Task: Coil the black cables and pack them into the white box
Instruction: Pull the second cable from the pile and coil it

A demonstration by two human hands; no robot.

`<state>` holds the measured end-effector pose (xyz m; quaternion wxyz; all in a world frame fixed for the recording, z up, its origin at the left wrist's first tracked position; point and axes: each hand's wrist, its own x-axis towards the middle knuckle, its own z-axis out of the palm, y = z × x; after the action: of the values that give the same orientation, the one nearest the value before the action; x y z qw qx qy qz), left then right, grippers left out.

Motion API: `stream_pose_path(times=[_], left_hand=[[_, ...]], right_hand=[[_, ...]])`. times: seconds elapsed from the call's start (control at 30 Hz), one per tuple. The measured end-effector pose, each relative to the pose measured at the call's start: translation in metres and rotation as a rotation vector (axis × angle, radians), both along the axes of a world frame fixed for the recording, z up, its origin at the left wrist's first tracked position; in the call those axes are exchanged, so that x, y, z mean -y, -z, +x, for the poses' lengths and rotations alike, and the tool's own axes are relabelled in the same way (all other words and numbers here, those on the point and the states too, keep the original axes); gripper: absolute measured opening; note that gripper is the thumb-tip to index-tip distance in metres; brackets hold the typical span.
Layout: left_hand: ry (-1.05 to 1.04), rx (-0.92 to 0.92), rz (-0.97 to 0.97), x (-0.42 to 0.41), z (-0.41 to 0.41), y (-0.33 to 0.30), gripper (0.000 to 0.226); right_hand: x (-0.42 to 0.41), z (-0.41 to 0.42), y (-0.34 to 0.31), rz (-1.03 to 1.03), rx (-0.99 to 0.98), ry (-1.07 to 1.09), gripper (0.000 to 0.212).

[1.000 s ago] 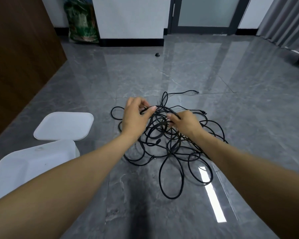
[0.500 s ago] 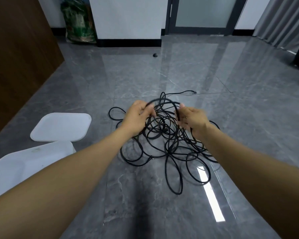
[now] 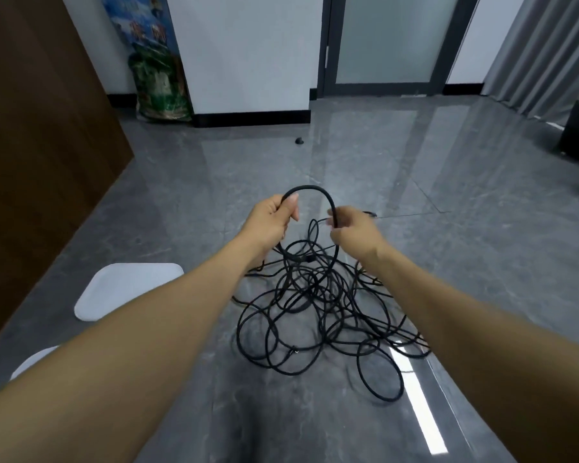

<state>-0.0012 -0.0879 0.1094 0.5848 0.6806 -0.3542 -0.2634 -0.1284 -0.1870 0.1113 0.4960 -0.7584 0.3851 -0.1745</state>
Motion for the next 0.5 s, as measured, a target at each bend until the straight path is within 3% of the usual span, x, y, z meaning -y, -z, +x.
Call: stream_pose_path(times=[0.1, 0.23, 0.5], left_hand=[[-0.074, -0.038, 0.047, 0.008, 0.003, -0.054, 0.038], [-0.077, -0.061, 0.105, 0.014, 0.003, -0.155, 0.035], [-0.012, -0.129, 0.124, 0.031, -0.016, -0.378, 0.029]], right_hand=[[-0.004, 0.002, -0.058, 0.176, 0.117, -0.033, 0.012], [0.008, -0.007, -0.158, 0.128, 0.161, 0.08, 0.025], [0.035, -0.04, -0.396, 0.119, 0.222, 0.262, 0.027]])
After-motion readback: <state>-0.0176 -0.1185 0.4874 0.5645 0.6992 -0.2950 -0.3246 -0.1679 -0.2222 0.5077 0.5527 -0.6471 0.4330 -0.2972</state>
